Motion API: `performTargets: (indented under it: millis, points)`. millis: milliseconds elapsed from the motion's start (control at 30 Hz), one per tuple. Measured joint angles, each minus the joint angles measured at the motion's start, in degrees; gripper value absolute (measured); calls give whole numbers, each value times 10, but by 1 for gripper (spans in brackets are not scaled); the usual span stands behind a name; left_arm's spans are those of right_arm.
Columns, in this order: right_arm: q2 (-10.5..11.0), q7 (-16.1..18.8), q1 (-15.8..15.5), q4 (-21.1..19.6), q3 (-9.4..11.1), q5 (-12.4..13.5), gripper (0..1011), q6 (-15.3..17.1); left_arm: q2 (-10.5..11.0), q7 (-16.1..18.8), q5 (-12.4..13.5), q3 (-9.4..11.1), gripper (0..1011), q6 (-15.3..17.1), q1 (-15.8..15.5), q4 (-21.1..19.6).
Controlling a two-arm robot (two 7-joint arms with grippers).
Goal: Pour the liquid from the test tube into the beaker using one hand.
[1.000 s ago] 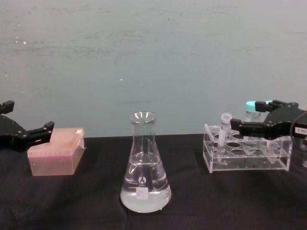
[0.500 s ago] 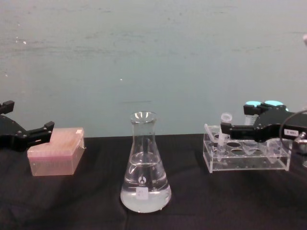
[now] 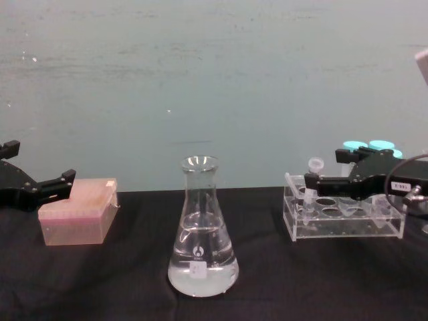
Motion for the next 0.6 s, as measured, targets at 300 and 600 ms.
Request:
performTargets:
  millis: [300,600]
  points:
    - [-8,9,15,24,-3,-2,1003,-8,0,0,0,0,1000,0,0,0]
    - [-15,17,26,42,-6,-4,1003,-12,0,0,0,0,1000,0,0,0]
